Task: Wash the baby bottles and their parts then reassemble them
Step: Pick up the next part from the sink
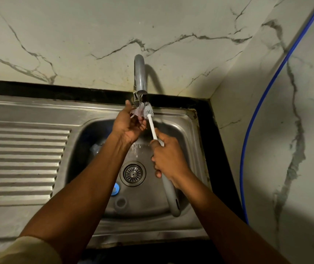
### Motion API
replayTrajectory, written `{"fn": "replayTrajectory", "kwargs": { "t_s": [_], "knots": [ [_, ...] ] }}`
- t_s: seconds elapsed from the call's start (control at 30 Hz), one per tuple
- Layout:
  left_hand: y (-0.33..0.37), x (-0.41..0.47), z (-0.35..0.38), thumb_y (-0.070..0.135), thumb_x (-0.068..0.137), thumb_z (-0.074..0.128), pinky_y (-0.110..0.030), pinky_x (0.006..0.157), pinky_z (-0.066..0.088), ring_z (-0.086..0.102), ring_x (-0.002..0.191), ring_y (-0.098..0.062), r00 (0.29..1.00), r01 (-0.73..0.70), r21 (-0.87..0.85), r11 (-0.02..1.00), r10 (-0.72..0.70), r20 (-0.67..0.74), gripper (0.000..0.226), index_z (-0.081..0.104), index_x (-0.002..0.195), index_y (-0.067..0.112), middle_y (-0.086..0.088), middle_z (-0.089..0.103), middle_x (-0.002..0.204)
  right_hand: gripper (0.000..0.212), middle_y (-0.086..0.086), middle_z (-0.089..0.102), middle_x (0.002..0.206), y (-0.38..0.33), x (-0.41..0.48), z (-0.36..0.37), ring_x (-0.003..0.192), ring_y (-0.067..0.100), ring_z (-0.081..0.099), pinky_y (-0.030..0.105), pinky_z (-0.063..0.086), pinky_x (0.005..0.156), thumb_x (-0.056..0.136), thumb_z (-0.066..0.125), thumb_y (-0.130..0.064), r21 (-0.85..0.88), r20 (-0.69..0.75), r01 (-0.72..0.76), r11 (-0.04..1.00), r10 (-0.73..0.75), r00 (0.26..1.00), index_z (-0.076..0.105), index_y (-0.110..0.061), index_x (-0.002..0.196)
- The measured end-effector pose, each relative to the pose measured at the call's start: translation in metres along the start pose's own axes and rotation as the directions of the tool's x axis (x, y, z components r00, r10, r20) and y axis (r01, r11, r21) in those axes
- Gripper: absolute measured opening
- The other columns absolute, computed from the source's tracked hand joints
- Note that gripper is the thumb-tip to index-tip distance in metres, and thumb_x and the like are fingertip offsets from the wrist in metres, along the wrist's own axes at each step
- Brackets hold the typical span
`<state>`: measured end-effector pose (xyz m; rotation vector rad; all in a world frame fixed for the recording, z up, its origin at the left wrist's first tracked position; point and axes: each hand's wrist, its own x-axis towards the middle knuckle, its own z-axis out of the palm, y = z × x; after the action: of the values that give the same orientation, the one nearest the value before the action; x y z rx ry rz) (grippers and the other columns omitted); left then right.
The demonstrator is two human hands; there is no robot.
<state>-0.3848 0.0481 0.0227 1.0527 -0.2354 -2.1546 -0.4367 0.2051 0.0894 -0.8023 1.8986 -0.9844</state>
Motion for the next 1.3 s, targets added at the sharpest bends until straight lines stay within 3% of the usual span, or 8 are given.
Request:
{"fn": "replayTrajectory", "kwargs": {
  "t_s": [0.17, 0.33, 0.5, 0.7, 0.83, 1.0, 1.13, 1.3],
  "knots": [
    [-0.004, -0.008, -0.002, 0.017, 0.099, 0.059, -0.034, 0.098, 0.051, 0.06, 0.076, -0.015, 0.999, -0.021, -0.154, 0.988, 0.027, 0.041, 0.014, 0.067, 0.091, 0.009, -0.007, 0.064, 0.086, 0.05, -0.004, 0.047, 0.074, -0.001, -0.025, 0.003, 0.051, 0.009, 0.051, 0.022, 0.042, 0.039, 0.104, 0.039, -0.019, -0.075, 0.084, 0.005, 0.997, 0.002, 0.996, 0.038, -0.037, 0.15],
    [-0.015, -0.012, 0.007, 0.014, 0.1, 0.055, -0.019, 0.057, 0.041, 0.05, 0.052, -0.007, 0.999, -0.043, -0.048, 0.998, 0.044, 0.022, 0.016, 0.063, 0.086, 0.015, 0.001, 0.063, 0.067, 0.052, 0.004, 0.053, 0.08, -0.004, -0.001, 0.004, 0.055, 0.015, 0.052, 0.033, 0.05, 0.046, 0.099, 0.041, -0.015, -0.047, -0.043, 0.031, 0.998, -0.033, 0.999, 0.045, -0.034, 0.147],
    [0.001, 0.0, -0.001, 0.02, 0.098, 0.062, -0.027, 0.085, 0.051, 0.059, 0.066, -0.013, 0.998, -0.057, -0.229, 0.972, 0.061, 0.014, 0.016, 0.062, 0.084, 0.013, -0.001, 0.062, 0.07, 0.055, -0.006, 0.045, 0.07, -0.001, -0.031, 0.003, 0.045, 0.006, 0.05, 0.025, 0.044, 0.041, 0.103, 0.04, -0.018, -0.11, 0.115, 0.054, 0.992, -0.041, 0.993, 0.033, -0.043, 0.151],
    [-0.014, -0.006, 0.007, 0.021, 0.101, 0.055, -0.02, 0.051, 0.039, 0.045, 0.054, -0.008, 1.0, -0.029, -0.094, 0.995, 0.029, -0.005, 0.013, 0.061, 0.09, 0.018, 0.002, 0.056, 0.071, 0.05, 0.002, 0.053, 0.079, -0.005, -0.002, 0.003, 0.054, 0.013, 0.054, 0.033, 0.053, 0.045, 0.101, 0.042, -0.018, -0.157, -0.002, 0.078, 0.984, -0.079, 0.997, 0.042, -0.035, 0.149],
    [-0.005, 0.003, -0.003, 0.025, 0.096, 0.065, -0.027, 0.078, 0.046, 0.052, 0.059, -0.011, 0.999, -0.032, -0.235, 0.971, 0.026, -0.026, 0.019, 0.061, 0.082, 0.013, -0.001, 0.055, 0.066, 0.054, 0.005, 0.06, 0.094, 0.005, -0.028, 0.006, 0.063, 0.017, 0.06, 0.022, 0.046, 0.038, 0.102, 0.042, -0.022, -0.211, 0.062, 0.052, 0.976, -0.04, 0.997, 0.033, -0.046, 0.15],
    [-0.017, -0.005, 0.003, 0.028, 0.102, 0.054, -0.022, 0.054, 0.03, 0.038, 0.047, -0.008, 1.0, -0.011, -0.01, 1.0, 0.011, -0.012, 0.027, 0.057, 0.077, 0.018, 0.002, 0.043, 0.064, 0.052, 0.008, 0.049, 0.091, 0.001, 0.004, 0.007, 0.064, 0.021, 0.054, 0.024, 0.045, 0.04, 0.099, 0.041, -0.02, -0.189, 0.003, 0.06, 0.98, -0.061, 0.998, 0.042, -0.038, 0.148],
    [-0.005, -0.008, -0.01, 0.04, 0.095, 0.063, -0.022, 0.065, 0.043, 0.043, 0.059, -0.007, 0.999, 0.024, -0.04, 0.999, -0.022, 0.041, 0.027, 0.065, 0.094, 0.014, 0.0, 0.059, 0.074, 0.053, 0.002, 0.049, 0.079, 0.003, 0.002, 0.004, 0.05, 0.012, 0.05, 0.024, 0.043, 0.04, 0.101, 0.04, -0.017, -0.15, 0.038, 0.041, 0.988, -0.036, 0.999, 0.038, -0.035, 0.152],
    [-0.015, -0.01, -0.024, 0.02, 0.092, 0.066, -0.029, 0.08, 0.053, 0.056, 0.078, -0.014, 0.996, 0.011, -0.081, 0.997, -0.004, 0.09, 0.024, 0.065, 0.114, 0.013, -0.006, 0.066, 0.096, 0.052, -0.006, 0.046, 0.071, 0.0, -0.021, 0.005, 0.047, 0.007, 0.049, 0.022, 0.041, 0.039, 0.104, 0.039, -0.016, -0.098, 0.104, 0.01, 0.995, 0.0, 0.995, 0.037, -0.04, 0.15]
  ]
}}
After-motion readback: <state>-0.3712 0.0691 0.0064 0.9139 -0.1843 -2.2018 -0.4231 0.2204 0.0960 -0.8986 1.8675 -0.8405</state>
